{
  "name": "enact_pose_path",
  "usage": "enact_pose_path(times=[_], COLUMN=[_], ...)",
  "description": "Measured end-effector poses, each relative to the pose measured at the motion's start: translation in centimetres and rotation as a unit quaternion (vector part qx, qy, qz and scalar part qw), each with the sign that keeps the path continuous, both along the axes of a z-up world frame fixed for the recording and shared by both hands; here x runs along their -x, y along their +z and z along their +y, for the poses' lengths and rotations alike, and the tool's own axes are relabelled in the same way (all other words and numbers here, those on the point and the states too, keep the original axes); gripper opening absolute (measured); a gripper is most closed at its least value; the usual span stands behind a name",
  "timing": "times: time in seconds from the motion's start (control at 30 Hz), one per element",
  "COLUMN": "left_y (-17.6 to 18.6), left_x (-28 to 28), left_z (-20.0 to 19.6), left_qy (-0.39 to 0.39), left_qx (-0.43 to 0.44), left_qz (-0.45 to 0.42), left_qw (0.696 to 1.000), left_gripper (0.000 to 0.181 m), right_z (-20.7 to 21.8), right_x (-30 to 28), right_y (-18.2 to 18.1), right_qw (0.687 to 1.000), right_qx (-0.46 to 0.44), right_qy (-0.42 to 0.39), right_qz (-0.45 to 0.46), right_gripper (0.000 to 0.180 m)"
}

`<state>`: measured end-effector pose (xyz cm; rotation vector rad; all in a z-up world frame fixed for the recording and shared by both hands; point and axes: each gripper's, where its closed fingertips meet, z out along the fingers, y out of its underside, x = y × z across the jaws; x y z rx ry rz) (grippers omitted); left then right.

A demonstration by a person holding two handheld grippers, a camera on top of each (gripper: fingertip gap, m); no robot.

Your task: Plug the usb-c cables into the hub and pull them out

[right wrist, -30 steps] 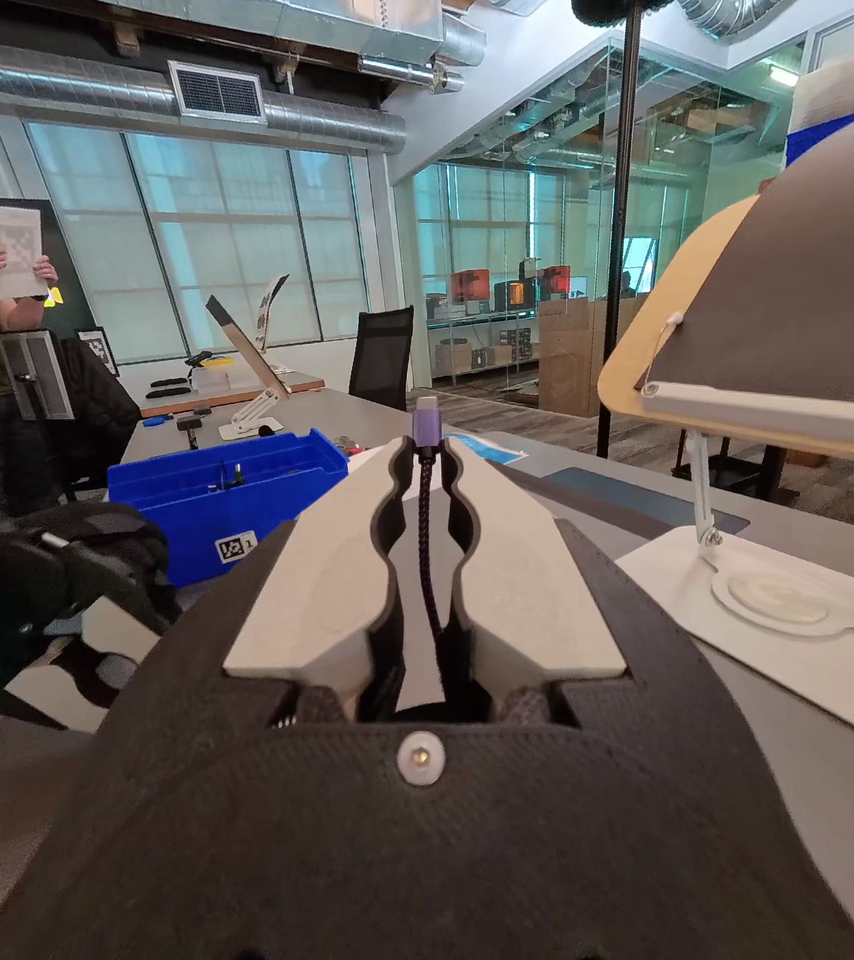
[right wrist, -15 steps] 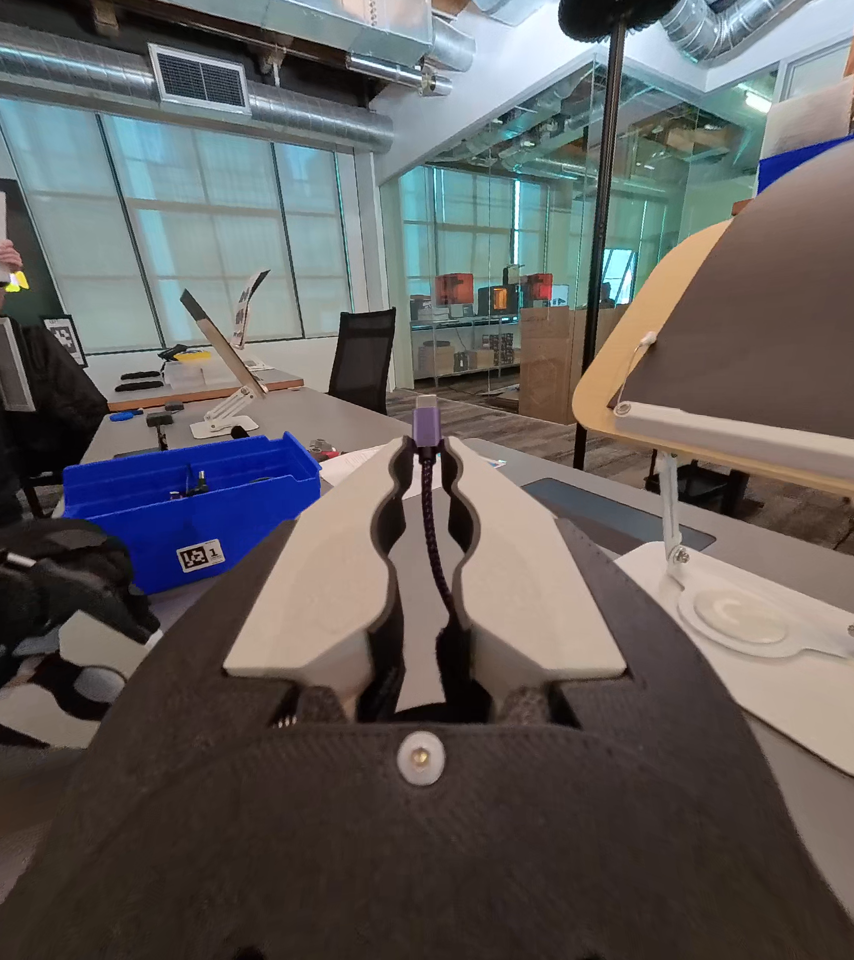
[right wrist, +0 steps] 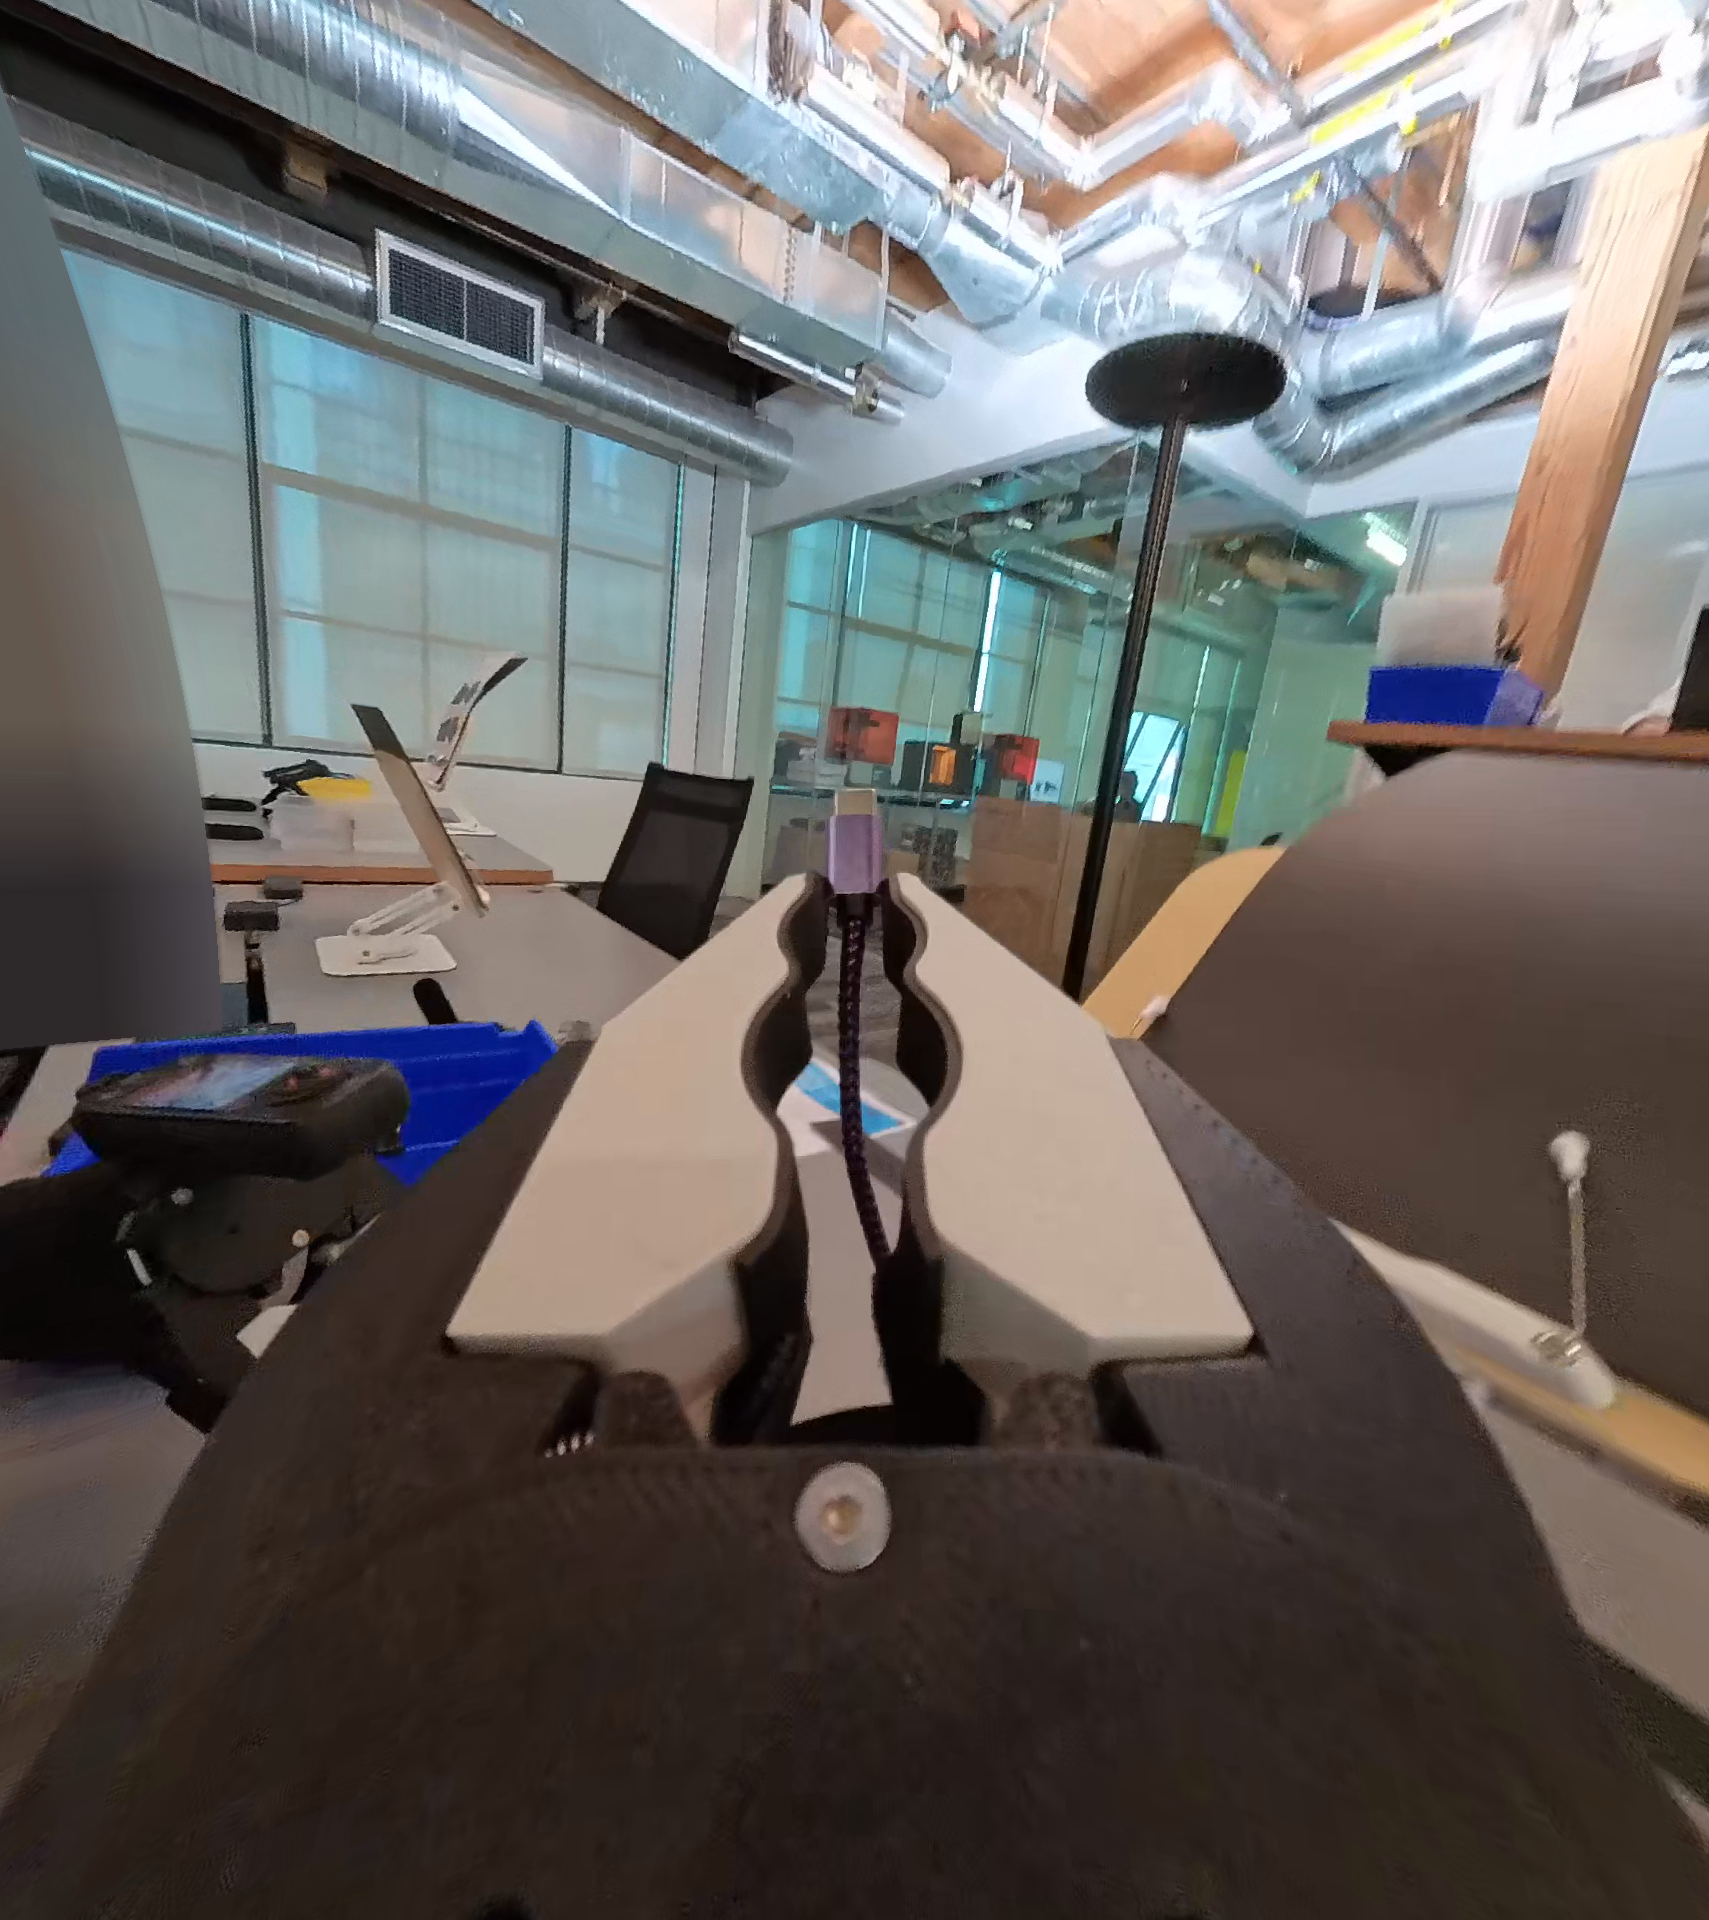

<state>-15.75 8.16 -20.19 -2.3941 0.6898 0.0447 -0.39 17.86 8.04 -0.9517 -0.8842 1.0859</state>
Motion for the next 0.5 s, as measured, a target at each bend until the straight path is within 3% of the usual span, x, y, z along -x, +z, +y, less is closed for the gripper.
enact_pose_path(times=[0.17, 0.27, 0.37, 0.5], left_y=[0.0, -0.4, -0.8, -1.2], left_x=[0.0, 0.0, -0.1, -0.1], left_z=[0.7, 0.9, 1.0, 1.4], left_qy=[0.048, 0.059, 0.068, 0.078], left_qx=[0.024, 0.036, 0.048, 0.054], left_qz=[-0.104, -0.136, -0.160, -0.182], left_qw=[0.993, 0.988, 0.984, 0.979], left_gripper=[0.018, 0.018, 0.018, 0.018], right_z=[-2.6, -4.7, -6.4, -8.0], right_x=[-3.3, -4.2, -2.2, 1.3], right_y=[5.6, 6.9, 4.4, -1.5], right_qw=[0.997, 0.995, 0.994, 0.985], right_qx=[-0.060, -0.093, -0.107, -0.087], right_qy=[-0.011, -0.010, 0.016, 0.055], right_qz=[0.042, 0.040, -0.032, -0.135], right_gripper=[0.008, 0.008, 0.008, 0.008])
